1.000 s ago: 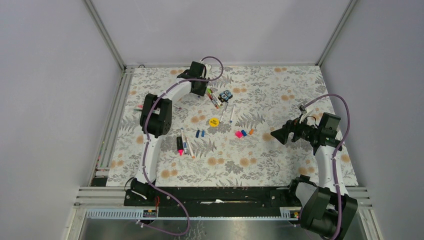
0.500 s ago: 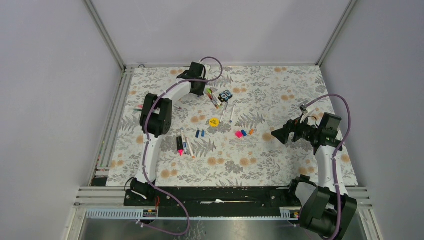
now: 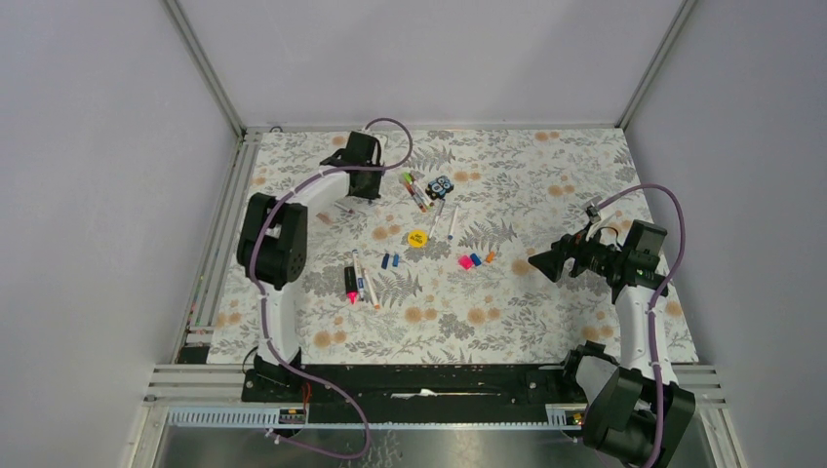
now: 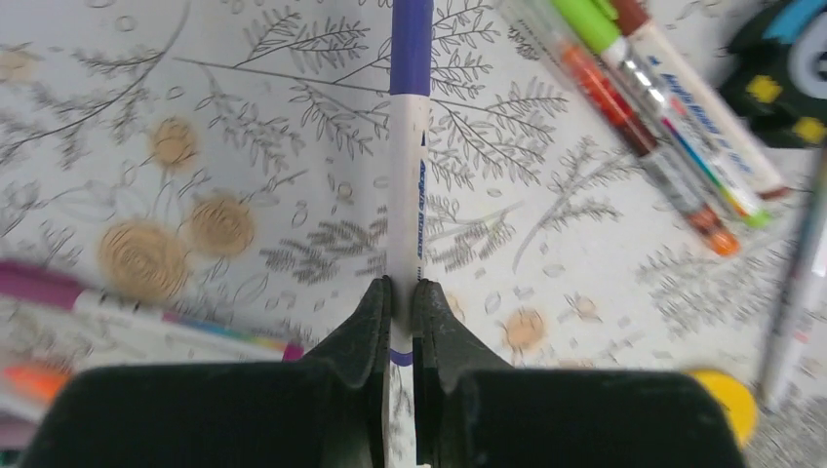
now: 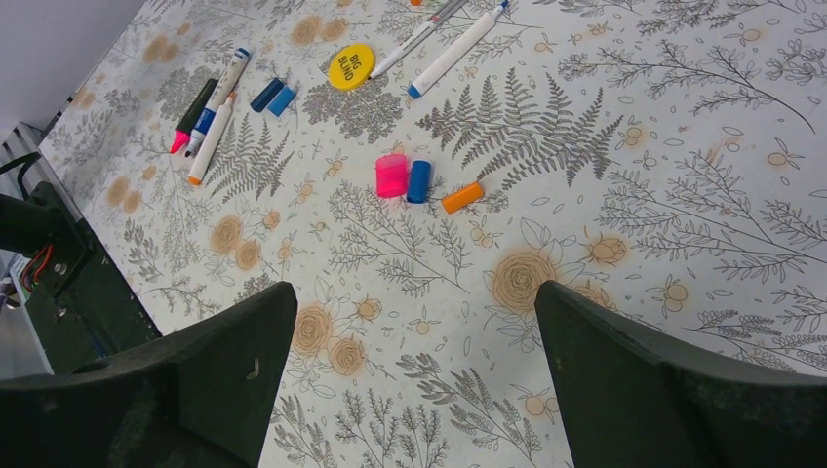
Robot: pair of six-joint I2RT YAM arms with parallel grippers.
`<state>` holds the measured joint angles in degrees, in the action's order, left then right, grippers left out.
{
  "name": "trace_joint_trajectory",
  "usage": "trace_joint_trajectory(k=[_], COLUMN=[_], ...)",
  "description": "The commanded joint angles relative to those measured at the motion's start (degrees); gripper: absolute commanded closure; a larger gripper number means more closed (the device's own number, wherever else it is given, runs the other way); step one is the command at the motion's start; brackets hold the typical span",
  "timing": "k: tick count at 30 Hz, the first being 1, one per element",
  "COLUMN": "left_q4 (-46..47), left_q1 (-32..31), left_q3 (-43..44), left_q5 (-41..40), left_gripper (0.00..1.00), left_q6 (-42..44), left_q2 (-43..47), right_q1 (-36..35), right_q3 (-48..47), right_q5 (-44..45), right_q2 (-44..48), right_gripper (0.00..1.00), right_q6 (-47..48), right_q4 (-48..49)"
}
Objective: Open the pen caps
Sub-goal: Pick up the pen from the center of the board.
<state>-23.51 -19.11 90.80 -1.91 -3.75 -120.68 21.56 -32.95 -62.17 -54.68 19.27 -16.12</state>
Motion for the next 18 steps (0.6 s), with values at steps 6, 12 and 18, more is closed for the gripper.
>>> trace_joint_trajectory(k=[6, 12, 18], left_q4=[18.8, 40.8, 57.7], left_q1=[0.2, 0.1, -4.5], left_q3=[-19.0, -38.5, -50.7], left_q5=[12.6, 29.5, 30.3], left_gripper=[1.00, 1.00, 1.00], left_q6=[-10.7, -26.6, -40.6], left_q2=[26.9, 42.3, 53.3], right_q1=[0.4, 0.3, -1.1], right_q3=[-1.3, -3.0, -10.1], right_q5=[-4.5, -8.1, -11.5], right_q2=[0.7, -1.3, -5.6], right_gripper=[0.00, 0.00, 0.00], right_q6=[-3.1, -7.7, -8.6], right_q4=[1.8, 2.7, -4.6])
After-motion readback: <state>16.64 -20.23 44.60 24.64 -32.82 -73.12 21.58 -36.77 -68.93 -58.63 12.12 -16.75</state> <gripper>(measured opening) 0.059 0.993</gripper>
